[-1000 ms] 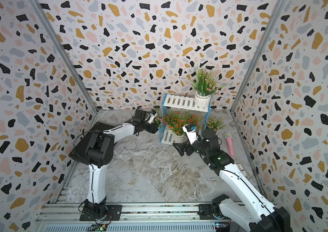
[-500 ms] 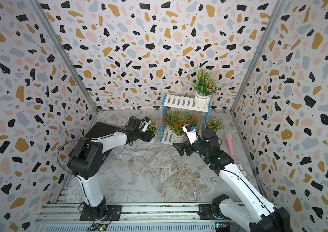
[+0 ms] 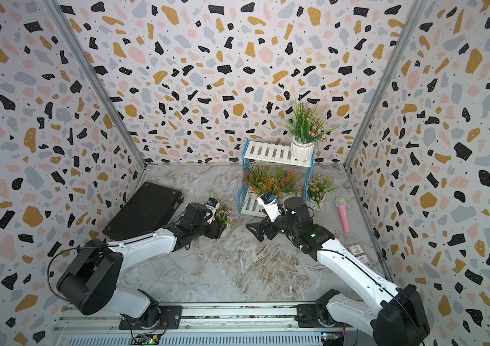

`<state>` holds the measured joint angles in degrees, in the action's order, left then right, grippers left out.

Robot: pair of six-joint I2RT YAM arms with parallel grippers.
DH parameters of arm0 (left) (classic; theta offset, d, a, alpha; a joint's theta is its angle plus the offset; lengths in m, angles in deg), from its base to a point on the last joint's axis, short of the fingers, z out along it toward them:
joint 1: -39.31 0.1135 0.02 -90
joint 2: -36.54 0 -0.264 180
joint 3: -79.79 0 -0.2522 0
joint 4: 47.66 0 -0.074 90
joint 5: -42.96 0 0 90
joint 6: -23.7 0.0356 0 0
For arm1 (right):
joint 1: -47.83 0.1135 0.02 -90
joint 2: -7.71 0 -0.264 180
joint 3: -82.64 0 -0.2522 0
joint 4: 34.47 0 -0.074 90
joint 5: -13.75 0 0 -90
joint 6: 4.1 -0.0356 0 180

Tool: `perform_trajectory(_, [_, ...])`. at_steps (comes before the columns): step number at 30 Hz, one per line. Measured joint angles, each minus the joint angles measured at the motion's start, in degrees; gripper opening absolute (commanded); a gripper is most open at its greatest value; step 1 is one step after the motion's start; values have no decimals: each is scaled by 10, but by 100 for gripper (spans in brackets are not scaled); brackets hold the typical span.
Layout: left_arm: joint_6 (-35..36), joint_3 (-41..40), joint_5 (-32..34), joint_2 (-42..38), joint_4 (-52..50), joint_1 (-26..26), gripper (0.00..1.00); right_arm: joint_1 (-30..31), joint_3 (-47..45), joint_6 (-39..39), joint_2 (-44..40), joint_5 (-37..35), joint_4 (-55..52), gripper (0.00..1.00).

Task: Place the baby's breath potted plants on the rack by color
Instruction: Move the baby's breath potted plant to the center of the board, then pick up the baby's breath potted plant from the center of the board.

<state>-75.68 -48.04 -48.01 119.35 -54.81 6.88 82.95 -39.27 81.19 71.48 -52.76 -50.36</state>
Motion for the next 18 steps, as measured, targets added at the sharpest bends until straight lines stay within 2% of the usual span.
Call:
perform_trajectory(5, [-16, -61, 24, -59, 20, -47, 78, 29, -63, -8, 23, -8, 68, 100])
perform_trajectory(6, [-18, -70, 26, -70, 19, -53, 82, 33, -78, -10, 25, -11, 84, 100])
perform_trajectory(8, [-23, -87, 30, -94, 9, -65, 97, 40, -110, -16, 33, -16, 121, 100])
perform_trajectory(9, [-28, -92, 32, -103, 3, -69, 99, 43, -121, -18, 39, -18, 137, 100])
perform_trajectory(18, [-61, -77, 61, -177, -99, -87, 99, 69, -159, -28, 124, -22, 296, 100])
